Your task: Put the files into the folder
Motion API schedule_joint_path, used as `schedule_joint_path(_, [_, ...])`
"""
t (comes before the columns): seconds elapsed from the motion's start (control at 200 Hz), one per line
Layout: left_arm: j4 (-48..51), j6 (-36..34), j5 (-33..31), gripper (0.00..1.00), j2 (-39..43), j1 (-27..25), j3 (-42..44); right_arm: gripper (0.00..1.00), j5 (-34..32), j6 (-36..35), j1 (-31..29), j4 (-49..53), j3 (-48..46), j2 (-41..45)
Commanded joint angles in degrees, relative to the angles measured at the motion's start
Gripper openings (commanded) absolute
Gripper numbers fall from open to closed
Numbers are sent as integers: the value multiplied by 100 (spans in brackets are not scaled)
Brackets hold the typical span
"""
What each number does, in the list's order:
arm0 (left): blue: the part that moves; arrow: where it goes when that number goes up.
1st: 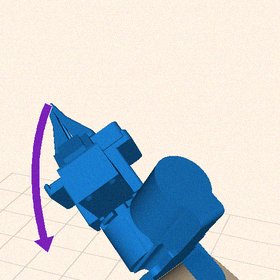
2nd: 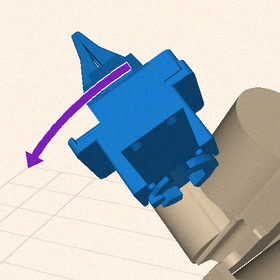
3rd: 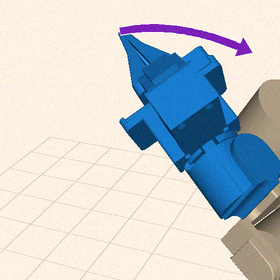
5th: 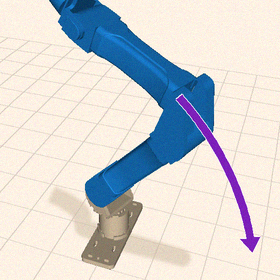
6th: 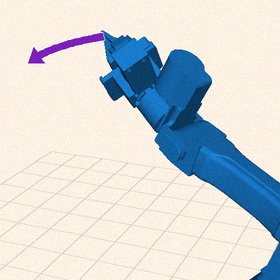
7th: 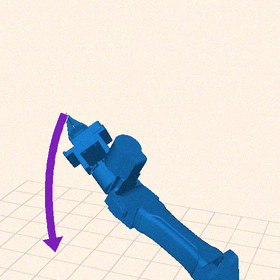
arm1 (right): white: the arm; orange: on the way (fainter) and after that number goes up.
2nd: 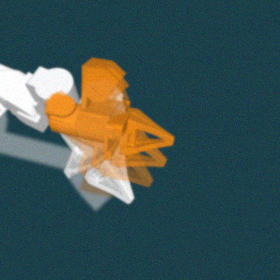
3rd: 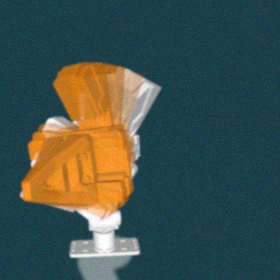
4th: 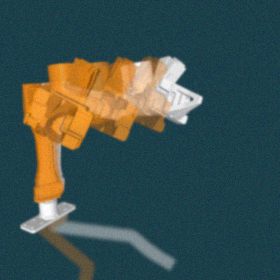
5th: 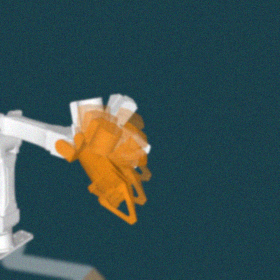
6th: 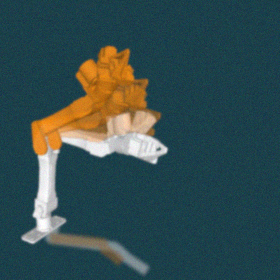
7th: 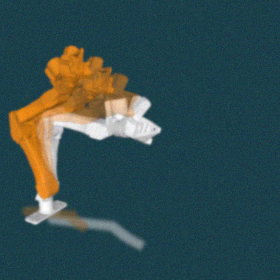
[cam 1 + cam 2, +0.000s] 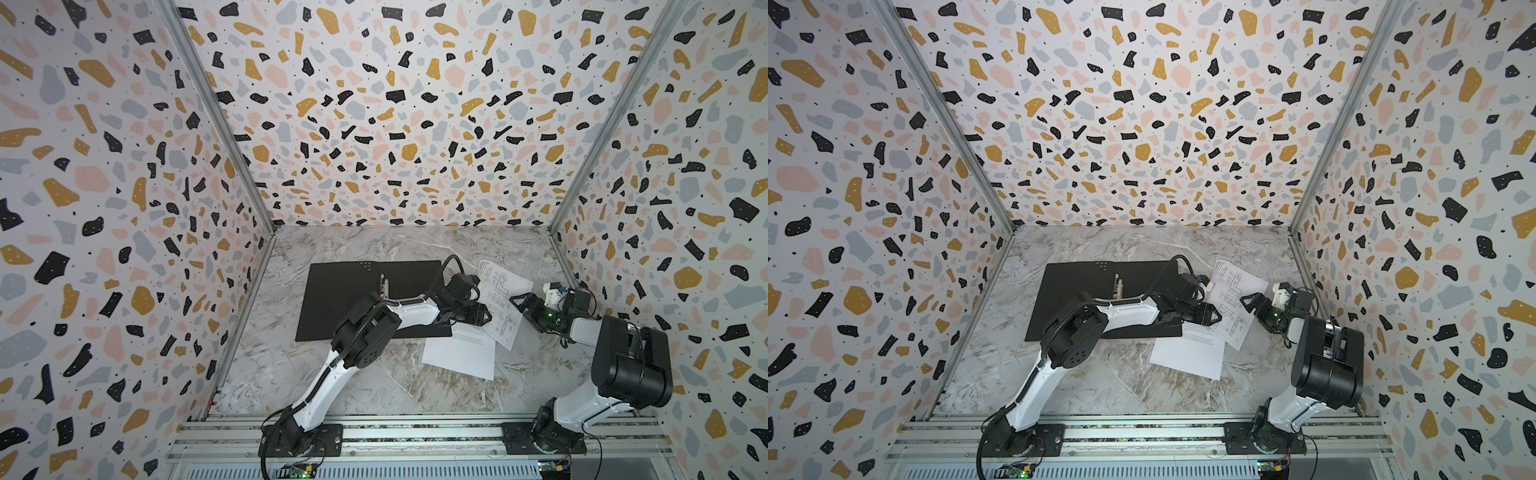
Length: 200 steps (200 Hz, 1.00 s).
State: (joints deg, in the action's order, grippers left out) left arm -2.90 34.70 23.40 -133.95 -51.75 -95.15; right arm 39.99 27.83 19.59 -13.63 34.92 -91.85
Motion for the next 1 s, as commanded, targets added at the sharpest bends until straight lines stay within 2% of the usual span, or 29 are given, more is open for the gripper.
schedule_joint_path(0.0, [-316, 102, 95, 55, 256, 36, 39, 90, -294, 13, 65, 856, -186, -49])
schedule_joint_path(0.325, [-467, 265, 174, 45, 230, 72, 72, 91, -442, 5, 204, 1026, -306, 196])
schedule_joint_path(0.786, [-760, 590, 263, 43, 299, 181, 205, 92, -430, 31, 450, 1300, -697, 624])
schedule_joint_path(0.996, [-877, 726, 310, 43, 353, 185, 251, 92, 26, 111, 456, 1131, -883, 494])
